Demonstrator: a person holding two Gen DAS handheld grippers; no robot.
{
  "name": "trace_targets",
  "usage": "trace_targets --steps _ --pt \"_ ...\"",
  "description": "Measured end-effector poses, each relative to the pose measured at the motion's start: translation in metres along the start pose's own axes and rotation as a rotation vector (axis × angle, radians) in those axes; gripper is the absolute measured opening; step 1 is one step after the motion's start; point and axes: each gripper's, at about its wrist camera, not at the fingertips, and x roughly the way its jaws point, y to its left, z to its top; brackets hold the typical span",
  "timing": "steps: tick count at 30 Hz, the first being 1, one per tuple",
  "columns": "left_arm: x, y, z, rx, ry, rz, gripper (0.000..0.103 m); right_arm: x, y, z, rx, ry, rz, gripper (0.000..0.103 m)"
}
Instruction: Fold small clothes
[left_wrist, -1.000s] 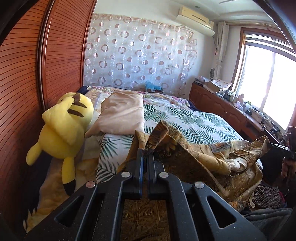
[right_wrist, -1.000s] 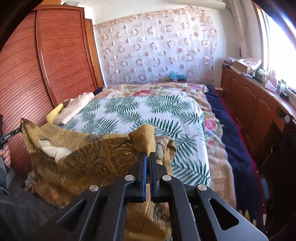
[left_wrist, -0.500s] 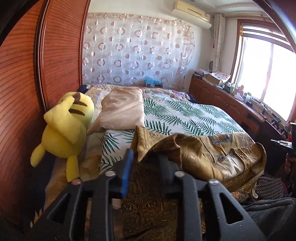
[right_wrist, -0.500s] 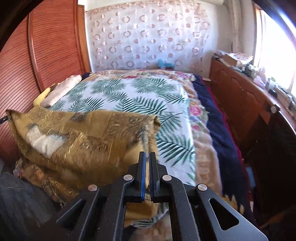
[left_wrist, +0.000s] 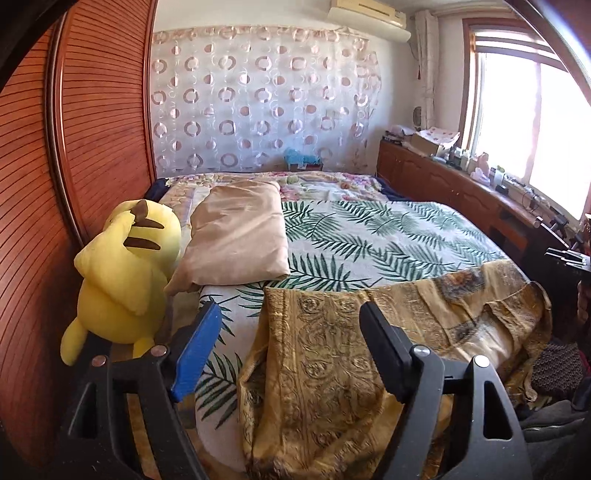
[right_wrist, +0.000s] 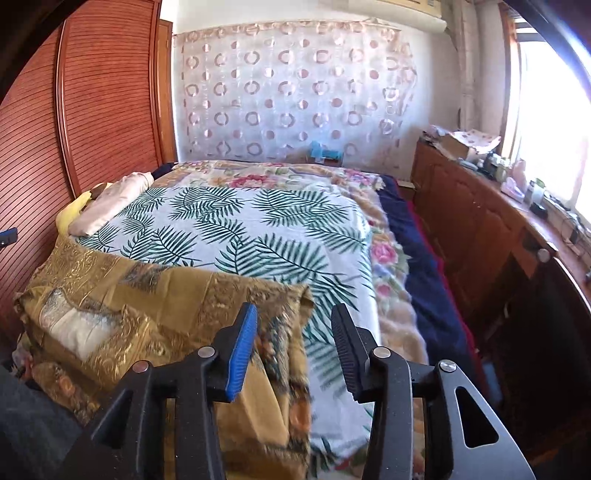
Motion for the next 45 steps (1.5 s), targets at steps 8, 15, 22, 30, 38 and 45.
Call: trace_targets --steps 8,15,22,30,38,45 --pt "0.059 0.015 0.009 -0.018 0.099 0.044 0.078 0.08 -0.017 0.012 0.039 0.104 0.024 0.058" --pt "0.082 0.017 0.007 -0.028 0.146 0.032 0.078 0.121 -0.037 0.019 0.151 0.191 0.118 0.058" --pt "0.088 0.013 0.008 -0.024 0.149 0.008 0.078 0.117 -0.032 0.018 0.115 0.127 0.045 0.003" --pt "0.109 0.022 0.002 -0.07 0.214 -0.055 0.072 0.111 -0.038 0.016 0.15 0.119 0.015 0.003" --pt "0.131 0.019 -0.003 -0.037 0.281 -0.037 0.062 0.129 -0.034 0.018 0.139 0.177 0.012 0.056" --pt "0.136 0.009 0.0 0.005 0.29 -0.096 0.031 0.142 -0.024 0.014 0.078 0.213 0.017 0.057"
